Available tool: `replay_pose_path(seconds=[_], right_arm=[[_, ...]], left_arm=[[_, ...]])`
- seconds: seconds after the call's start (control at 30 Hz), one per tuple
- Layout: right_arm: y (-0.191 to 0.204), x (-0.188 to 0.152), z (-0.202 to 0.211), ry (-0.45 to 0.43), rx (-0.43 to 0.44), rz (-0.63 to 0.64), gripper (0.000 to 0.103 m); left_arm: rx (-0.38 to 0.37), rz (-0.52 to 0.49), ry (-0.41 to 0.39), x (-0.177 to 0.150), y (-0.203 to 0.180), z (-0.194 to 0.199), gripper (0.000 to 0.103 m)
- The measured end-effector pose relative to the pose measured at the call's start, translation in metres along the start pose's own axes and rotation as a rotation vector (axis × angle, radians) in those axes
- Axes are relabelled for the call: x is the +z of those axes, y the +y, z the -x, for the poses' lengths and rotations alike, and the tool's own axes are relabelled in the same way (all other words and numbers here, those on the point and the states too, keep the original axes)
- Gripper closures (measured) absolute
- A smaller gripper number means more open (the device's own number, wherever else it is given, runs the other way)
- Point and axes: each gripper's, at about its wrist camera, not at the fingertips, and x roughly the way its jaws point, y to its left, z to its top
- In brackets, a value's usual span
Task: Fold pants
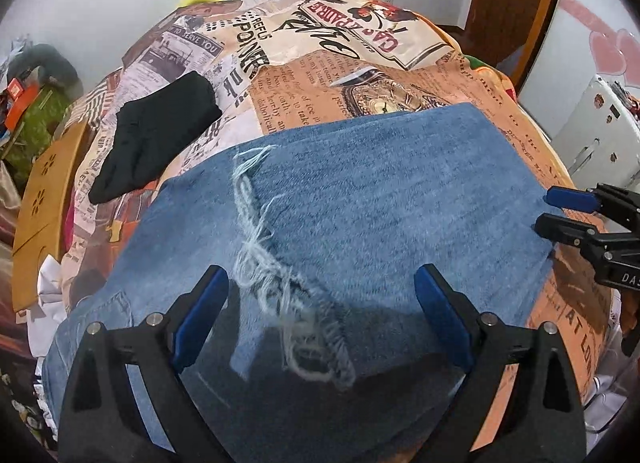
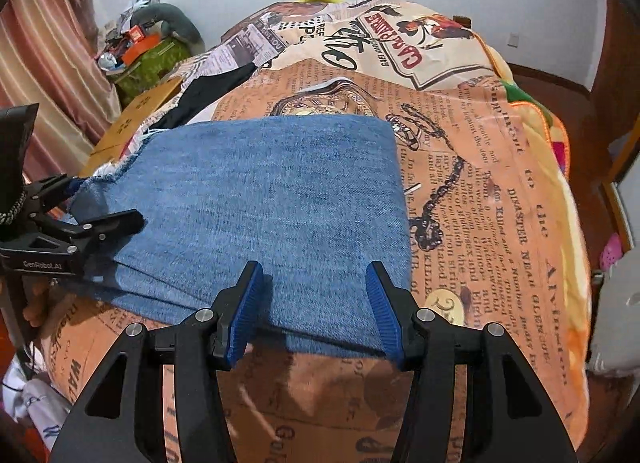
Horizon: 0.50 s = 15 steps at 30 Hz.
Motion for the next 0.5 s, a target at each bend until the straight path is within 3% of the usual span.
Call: replay_pose_path(seconds=[0.2,0.37,0.5], right_arm=[[0.008,0.005,0.015,-0.006,-0.031,0.020,0.053],[0.024,0.021,0.036,-0.075,-0.031,0.037,0.052],[0.048,0.038,0.053,-0.155,-0.017,0.072,0.042]], left_arm=[[0.042,0.005,-0.027,-0.007,0.015,0.027,0.008],[0.130,0.024,-0.109,-0.012,0.042,0.066,0.008],[0.177,0.070,-0.166,-0.020,0.071,0.097,0.008]])
